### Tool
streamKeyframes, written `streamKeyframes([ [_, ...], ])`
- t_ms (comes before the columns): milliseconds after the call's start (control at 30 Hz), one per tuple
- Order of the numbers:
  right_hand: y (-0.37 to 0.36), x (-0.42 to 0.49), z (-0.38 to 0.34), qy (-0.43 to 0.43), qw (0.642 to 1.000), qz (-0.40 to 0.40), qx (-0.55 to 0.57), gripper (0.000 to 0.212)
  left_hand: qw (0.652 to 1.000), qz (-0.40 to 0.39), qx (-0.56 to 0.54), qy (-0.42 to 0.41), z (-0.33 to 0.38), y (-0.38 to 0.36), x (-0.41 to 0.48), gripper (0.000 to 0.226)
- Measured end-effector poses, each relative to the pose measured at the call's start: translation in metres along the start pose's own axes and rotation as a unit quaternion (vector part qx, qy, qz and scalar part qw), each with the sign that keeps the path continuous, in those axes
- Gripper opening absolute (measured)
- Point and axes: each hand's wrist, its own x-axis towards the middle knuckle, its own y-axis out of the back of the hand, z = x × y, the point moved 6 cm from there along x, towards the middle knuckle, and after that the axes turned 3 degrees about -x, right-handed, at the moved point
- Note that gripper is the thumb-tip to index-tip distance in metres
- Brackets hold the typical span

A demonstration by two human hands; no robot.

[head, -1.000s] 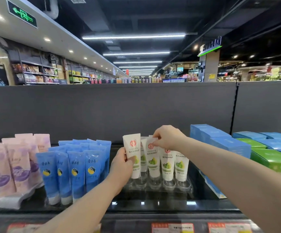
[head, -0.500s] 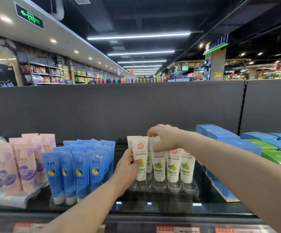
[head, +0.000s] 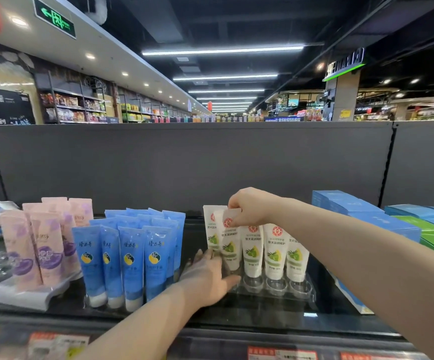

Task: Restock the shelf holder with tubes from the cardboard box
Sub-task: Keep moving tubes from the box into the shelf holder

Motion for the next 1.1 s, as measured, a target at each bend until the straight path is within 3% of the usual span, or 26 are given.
streamKeyframes([
  [167, 0.002, 0.007, -0.001, -0.001, 0.998, -0.007, -0.061, 0.016, 0.994, -0.065, 0.079, 0.04, -0.008, -0.008, -0.002, 0.071],
  [433, -0.004, 0.013, 0.0, -0.026, 0.998, -0.046, -0.028, 0.018, 0.991, -0.07, 0.11, 0.04, -0.01, -0.009, -0.003, 0.073],
  [600, -0.009, 0.014, -0.001, -0.046, 0.993, -0.065, -0.09, 0.019, 0.991, -0.072, 0.111, 0.036, -0.008, -0.009, -0.004, 0.072],
  [867, -0.01, 0.014, 0.002, -0.07, 0.99, -0.067, -0.106, 0.043, 0.99, -0.076, 0.11, 0.041, -0.01, -0.011, -0.002, 0.074],
  [1100, -0.017, 0.005, -0.004, -0.092, 0.984, -0.057, -0.138, 0.02, 0.993, -0.078, 0.081, 0.021, -0.007, -0.008, -0.009, 0.074],
])
